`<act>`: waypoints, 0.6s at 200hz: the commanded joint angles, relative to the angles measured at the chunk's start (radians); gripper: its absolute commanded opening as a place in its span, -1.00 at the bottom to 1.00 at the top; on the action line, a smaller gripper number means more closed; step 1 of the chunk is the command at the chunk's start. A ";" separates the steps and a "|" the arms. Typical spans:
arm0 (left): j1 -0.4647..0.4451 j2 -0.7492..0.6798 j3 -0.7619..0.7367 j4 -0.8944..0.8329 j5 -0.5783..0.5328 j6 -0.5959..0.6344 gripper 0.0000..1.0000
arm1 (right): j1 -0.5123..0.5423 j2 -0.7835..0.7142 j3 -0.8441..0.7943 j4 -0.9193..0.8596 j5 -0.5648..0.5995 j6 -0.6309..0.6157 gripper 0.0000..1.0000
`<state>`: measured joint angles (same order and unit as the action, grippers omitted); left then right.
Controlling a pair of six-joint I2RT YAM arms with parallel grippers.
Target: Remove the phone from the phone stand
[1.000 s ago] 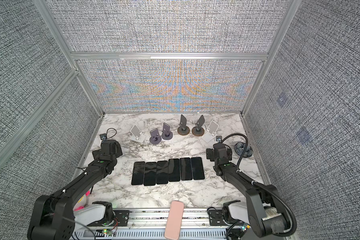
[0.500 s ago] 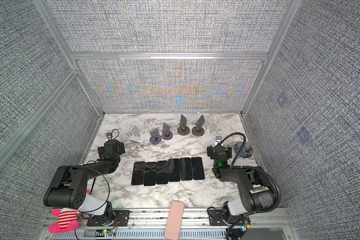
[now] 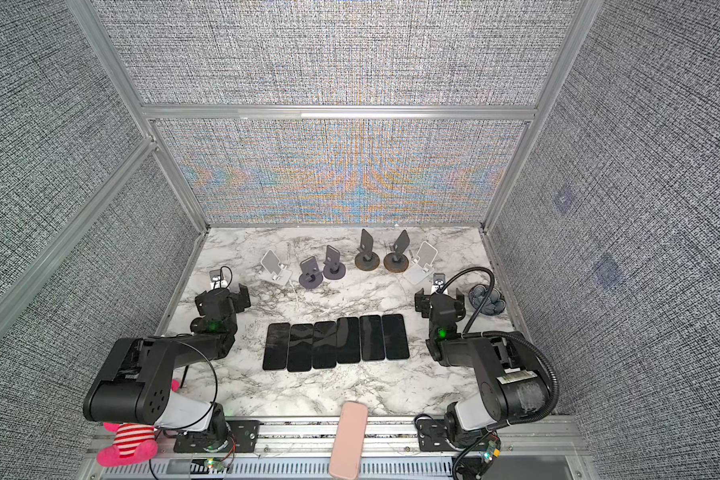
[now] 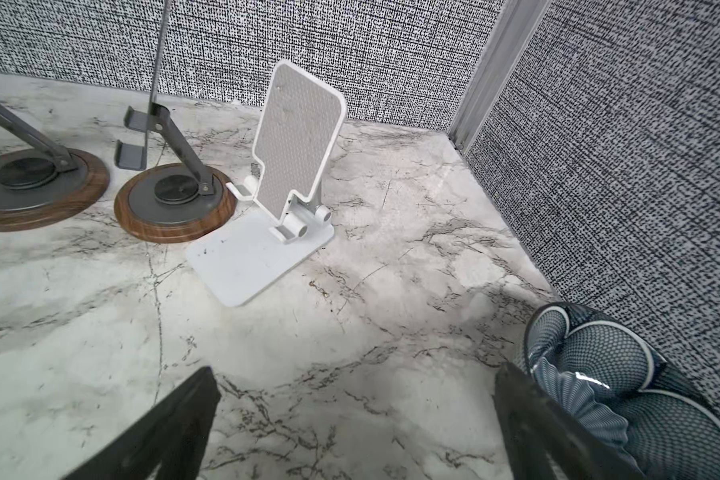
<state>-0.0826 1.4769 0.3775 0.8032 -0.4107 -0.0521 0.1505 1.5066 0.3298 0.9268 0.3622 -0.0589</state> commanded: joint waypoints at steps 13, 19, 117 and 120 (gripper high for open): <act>0.045 0.047 -0.029 0.145 0.162 0.006 0.97 | -0.014 0.021 -0.001 0.046 -0.065 0.016 0.98; 0.045 0.068 -0.046 0.209 0.169 0.015 0.98 | -0.015 0.013 0.007 0.013 -0.065 0.024 0.99; 0.045 0.055 -0.045 0.180 0.173 0.006 0.98 | -0.031 0.044 0.033 0.015 -0.063 0.036 0.99; 0.045 0.056 -0.043 0.182 0.173 0.007 0.97 | -0.031 0.045 0.033 0.015 -0.063 0.036 0.98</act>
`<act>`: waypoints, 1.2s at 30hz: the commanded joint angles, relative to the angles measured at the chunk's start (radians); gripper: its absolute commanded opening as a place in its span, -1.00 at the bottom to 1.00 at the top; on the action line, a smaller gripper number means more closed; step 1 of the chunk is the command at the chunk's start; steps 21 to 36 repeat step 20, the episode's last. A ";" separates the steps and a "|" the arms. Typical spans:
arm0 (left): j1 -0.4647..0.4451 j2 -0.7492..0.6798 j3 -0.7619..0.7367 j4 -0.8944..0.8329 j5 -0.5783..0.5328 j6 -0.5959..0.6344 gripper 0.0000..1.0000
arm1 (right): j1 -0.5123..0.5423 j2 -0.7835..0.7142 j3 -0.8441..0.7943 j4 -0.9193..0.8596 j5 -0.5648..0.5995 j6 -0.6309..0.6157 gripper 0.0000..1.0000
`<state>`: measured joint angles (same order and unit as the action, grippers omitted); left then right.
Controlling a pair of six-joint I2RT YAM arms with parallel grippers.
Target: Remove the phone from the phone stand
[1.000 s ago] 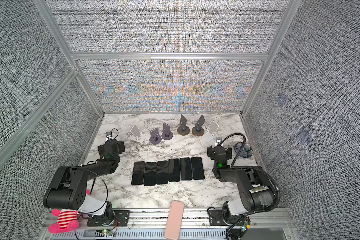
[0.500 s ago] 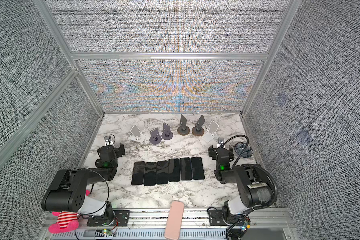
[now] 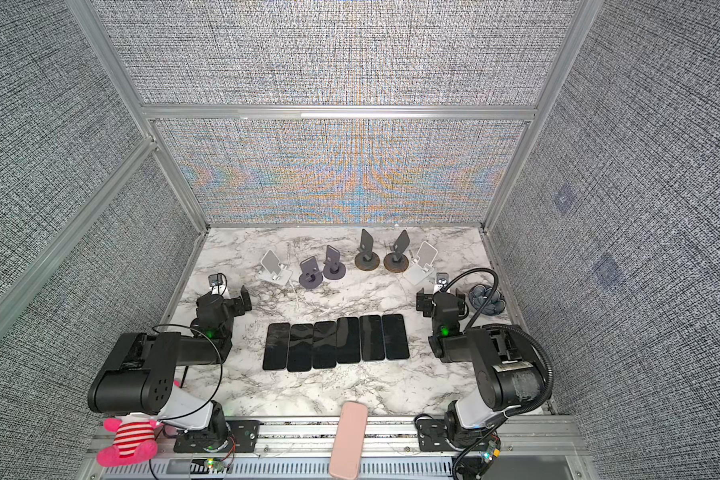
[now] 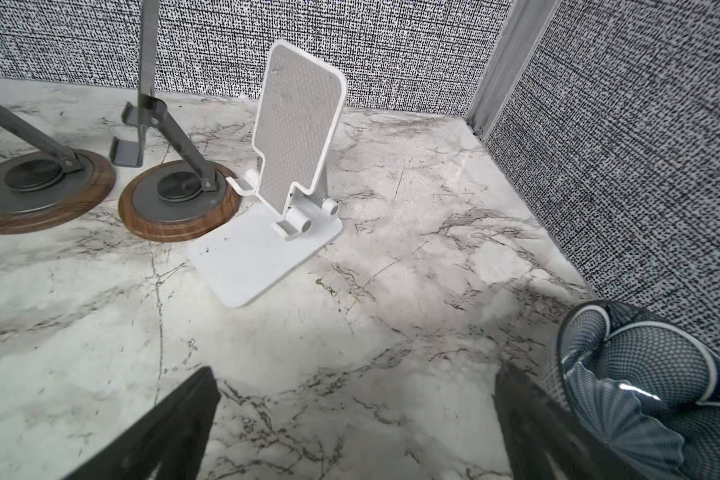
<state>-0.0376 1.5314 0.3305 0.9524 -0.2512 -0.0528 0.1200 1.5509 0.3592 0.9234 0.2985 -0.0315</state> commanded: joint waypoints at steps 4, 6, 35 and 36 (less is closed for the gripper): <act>0.000 0.001 0.003 0.032 0.013 0.008 0.98 | 0.001 0.000 0.003 0.018 0.001 0.008 0.98; 0.000 0.002 0.003 0.034 0.014 0.008 0.97 | 0.000 0.000 0.003 0.017 0.001 0.008 0.98; -0.001 0.002 0.005 0.031 0.013 0.008 0.98 | -0.014 -0.002 0.010 0.002 -0.021 0.019 0.98; -0.001 0.002 0.005 0.031 0.013 0.008 0.98 | -0.014 -0.002 0.010 0.002 -0.021 0.019 0.98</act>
